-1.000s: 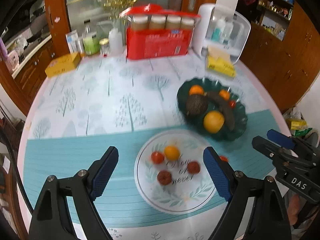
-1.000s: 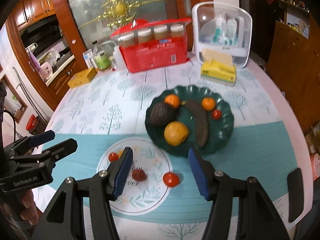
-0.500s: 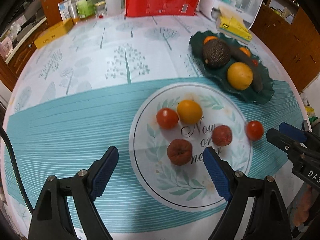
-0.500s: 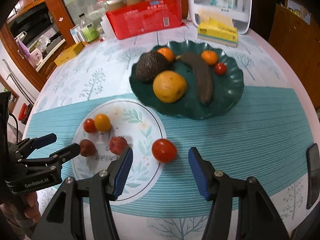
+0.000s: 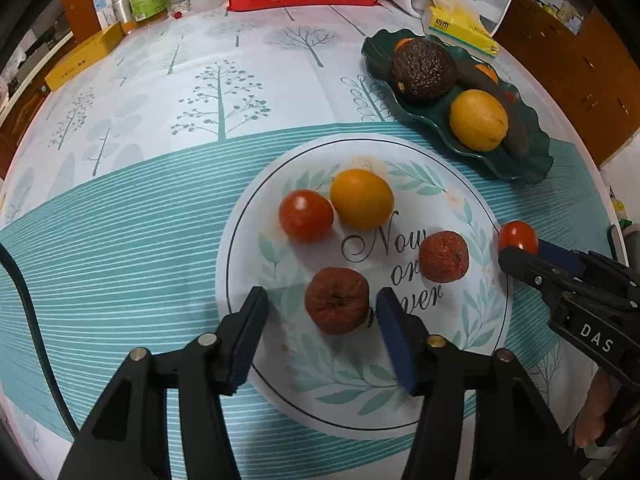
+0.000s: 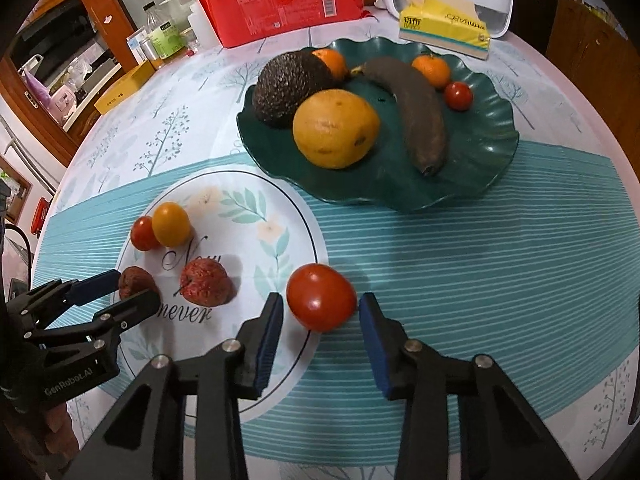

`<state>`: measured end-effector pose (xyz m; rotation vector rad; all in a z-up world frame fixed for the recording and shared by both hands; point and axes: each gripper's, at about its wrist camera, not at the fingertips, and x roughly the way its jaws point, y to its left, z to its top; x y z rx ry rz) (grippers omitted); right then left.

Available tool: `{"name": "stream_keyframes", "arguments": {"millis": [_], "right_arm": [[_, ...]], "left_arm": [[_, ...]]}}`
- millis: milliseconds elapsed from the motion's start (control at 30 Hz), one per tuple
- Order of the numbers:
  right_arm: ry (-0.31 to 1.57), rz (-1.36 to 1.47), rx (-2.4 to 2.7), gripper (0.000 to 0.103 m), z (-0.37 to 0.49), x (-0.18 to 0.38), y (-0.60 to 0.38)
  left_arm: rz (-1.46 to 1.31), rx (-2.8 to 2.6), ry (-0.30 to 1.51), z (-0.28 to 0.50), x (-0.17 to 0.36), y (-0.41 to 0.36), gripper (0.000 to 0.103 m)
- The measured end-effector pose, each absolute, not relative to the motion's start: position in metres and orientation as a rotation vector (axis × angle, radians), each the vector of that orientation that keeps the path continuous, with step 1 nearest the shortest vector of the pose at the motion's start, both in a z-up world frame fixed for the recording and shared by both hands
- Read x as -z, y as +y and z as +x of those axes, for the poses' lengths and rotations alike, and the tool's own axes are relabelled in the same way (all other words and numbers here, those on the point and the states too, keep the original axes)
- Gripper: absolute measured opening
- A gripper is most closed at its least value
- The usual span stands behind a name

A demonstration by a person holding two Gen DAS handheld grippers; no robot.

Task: Organize fruits
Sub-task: 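Grasp the wrinkled brown fruit with the left tool while the right tool grasps a red tomato, then carry brown fruit and red tomato onto the green plate and open both tools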

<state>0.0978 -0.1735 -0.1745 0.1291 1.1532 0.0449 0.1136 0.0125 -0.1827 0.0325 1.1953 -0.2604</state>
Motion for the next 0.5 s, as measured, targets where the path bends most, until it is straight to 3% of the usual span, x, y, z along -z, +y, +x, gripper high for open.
{"name": "stream_keyframes", "arguments": {"millis": [267,500], "right_arm": [[1.147,0.118,-0.051,0.034,0.1019,0.1763,-0.1705],[1.145,0.128,-0.061,0.032,0.1021,0.1740,-0.1694]], "left_arm": [[0.034,0.274,1.192,0.1148,0.1815,0.0078,0.029],[0.029,0.279,1.201,0.1128,0.1779,0.0070,0.028]]}}
